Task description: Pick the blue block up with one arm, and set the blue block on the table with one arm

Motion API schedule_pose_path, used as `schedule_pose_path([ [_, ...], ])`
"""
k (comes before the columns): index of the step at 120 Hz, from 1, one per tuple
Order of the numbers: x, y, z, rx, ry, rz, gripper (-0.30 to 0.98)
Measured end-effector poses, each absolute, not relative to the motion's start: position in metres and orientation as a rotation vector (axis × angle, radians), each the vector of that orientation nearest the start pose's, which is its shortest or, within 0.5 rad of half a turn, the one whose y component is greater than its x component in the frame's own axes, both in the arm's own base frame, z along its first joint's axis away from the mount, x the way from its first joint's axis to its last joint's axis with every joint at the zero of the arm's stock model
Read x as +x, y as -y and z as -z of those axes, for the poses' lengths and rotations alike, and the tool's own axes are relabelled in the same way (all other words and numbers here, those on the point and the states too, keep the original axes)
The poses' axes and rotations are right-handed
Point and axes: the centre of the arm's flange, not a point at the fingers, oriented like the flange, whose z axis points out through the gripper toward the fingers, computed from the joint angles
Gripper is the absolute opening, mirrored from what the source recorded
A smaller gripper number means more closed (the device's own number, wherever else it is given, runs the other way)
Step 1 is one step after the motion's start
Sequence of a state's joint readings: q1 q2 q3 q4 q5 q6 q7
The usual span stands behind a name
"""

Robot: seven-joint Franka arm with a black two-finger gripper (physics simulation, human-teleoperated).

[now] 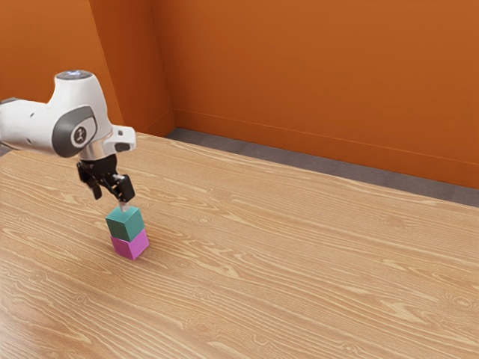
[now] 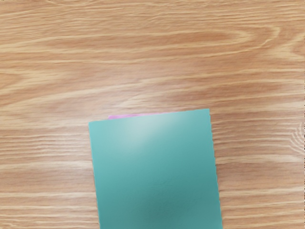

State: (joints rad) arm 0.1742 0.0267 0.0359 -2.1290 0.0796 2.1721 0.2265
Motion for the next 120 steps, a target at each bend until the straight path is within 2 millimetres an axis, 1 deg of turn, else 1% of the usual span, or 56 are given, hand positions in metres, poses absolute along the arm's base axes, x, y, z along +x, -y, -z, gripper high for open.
schedule_pose_path([
  [22, 0.538, -0.102, -0.393, -3.082, -0.157, 0.004, 0.69],
  [38, 0.541, -0.093, -0.385, -3.085, -0.199, -0.013, 0.69],
  [64, 0.542, -0.103, -0.372, -3.090, -0.193, -0.037, 0.69],
  [86, 0.545, -0.101, -0.372, -3.088, -0.215, -0.032, 0.69],
  [104, 0.551, -0.104, -0.372, -3.093, -0.211, -0.025, 0.69],
  [120, 0.550, -0.114, -0.370, -3.105, -0.169, -0.024, 0.69],
])
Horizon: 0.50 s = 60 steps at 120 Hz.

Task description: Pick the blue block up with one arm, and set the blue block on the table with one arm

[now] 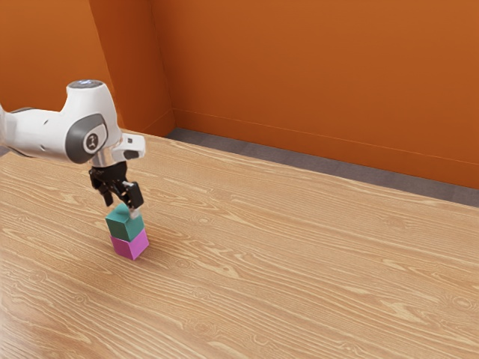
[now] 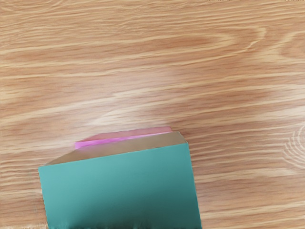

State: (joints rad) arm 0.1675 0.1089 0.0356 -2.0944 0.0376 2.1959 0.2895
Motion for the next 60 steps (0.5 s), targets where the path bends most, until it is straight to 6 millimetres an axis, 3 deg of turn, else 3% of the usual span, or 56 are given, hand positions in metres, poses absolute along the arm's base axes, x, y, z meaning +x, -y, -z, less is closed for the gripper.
schedule_pose_path([
  [32, 0.552, -0.116, -0.354, -3.115, -0.156, -0.065, 0.69],
  [60, 0.561, -0.119, -0.356, -3.112, -0.150, -0.050, 0.69],
])
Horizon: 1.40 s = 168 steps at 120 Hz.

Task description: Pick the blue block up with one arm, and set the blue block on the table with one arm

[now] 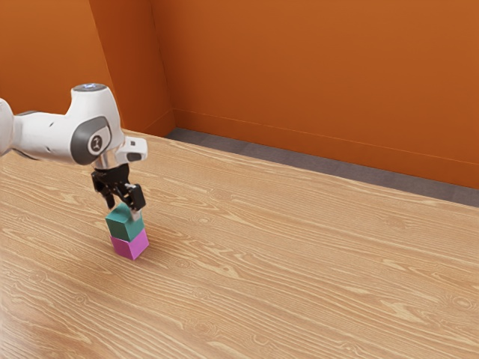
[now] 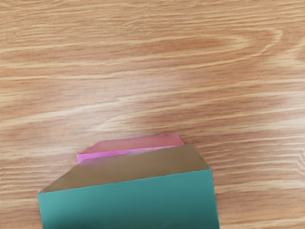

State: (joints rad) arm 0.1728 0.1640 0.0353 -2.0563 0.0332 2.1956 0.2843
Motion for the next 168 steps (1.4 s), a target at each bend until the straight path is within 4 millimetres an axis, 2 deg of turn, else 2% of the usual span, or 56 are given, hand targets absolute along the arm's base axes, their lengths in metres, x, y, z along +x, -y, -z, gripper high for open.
schedule_pose_path([
  [28, 0.565, -0.122, -0.349, -3.115, -0.141, -0.063, 0.69],
  [47, 0.566, -0.125, -0.333, -3.119, -0.136, -0.105, 0.69],
  [77, 0.566, -0.126, -0.320, -3.121, -0.135, -0.139, 0.68],
  [101, 0.568, -0.127, -0.324, -3.118, -0.136, -0.126, 0.46],
  [116, 0.569, -0.127, -0.326, -3.115, -0.136, -0.118, 0.41],
  [125, 0.573, -0.126, -0.337, -3.111, -0.137, -0.086, 0.38],
  [134, 0.576, -0.117, -0.348, -3.108, -0.159, -0.059, 0.36],
  [147, 0.585, -0.080, -0.365, -3.107, -0.253, -0.018, 0.37],
  [158, 0.590, -0.048, -0.367, -3.106, -0.335, -0.015, 0.36],
  [168, 0.591, -0.038, -0.361, -3.107, -0.360, -0.034, 0.36],
])
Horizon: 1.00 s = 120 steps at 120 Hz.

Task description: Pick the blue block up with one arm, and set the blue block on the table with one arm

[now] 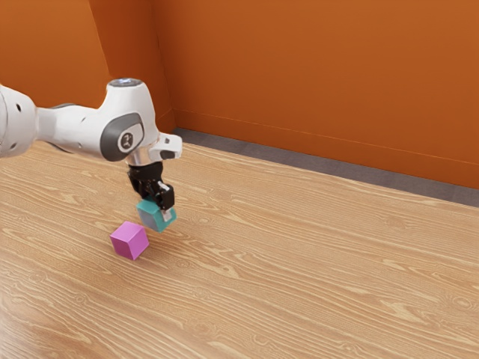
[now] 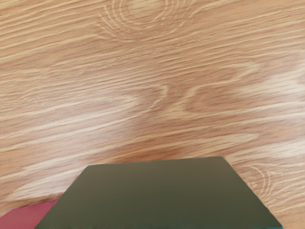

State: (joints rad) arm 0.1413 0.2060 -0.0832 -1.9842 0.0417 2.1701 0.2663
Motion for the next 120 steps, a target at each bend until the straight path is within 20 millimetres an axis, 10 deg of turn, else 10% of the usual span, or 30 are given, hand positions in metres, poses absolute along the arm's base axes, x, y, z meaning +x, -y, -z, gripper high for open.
schedule_pose_path([
  [35, 0.599, -0.016, -0.313, -3.115, -0.411, -0.148, 0.36],
  [74, 0.600, -0.013, -0.307, -3.123, -0.422, -0.157, 0.56],
  [93, 0.598, -0.013, -0.383, -3.096, -0.426, 0.021, 0.63],
  [120, 0.596, -0.007, -0.393, -3.090, -0.463, 0.030, 0.67],
])
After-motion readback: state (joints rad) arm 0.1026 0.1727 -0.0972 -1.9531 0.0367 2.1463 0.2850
